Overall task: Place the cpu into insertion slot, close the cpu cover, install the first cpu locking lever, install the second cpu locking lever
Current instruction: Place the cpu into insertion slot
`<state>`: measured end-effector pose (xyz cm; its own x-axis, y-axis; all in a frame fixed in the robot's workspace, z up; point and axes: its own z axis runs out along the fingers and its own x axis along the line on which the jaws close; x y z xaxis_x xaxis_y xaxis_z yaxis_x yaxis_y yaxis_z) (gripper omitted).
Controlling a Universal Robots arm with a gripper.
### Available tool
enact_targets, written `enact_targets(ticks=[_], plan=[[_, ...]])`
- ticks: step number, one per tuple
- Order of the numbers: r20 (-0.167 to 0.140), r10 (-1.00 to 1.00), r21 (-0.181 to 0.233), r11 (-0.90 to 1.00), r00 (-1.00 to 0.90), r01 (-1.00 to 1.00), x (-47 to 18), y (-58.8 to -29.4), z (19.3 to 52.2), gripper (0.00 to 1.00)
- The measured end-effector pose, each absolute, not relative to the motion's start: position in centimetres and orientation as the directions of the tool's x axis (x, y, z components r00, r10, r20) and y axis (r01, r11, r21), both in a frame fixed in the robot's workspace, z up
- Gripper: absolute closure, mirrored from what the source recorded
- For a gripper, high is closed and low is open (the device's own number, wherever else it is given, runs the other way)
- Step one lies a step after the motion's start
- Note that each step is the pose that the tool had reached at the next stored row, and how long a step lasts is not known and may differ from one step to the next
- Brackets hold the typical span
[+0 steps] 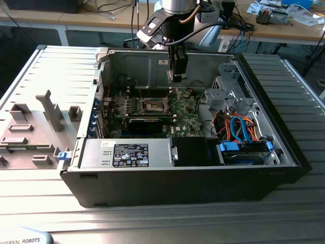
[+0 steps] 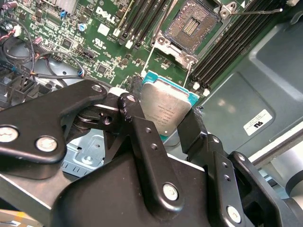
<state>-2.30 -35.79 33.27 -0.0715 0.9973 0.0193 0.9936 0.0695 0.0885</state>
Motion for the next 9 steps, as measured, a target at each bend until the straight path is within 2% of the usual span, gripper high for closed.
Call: enact_targets(ticks=[9], plan=[[0.019,0.998,0.088,0.062,-0.064,0.994,-2.3,-35.79,33.27,0.46]])
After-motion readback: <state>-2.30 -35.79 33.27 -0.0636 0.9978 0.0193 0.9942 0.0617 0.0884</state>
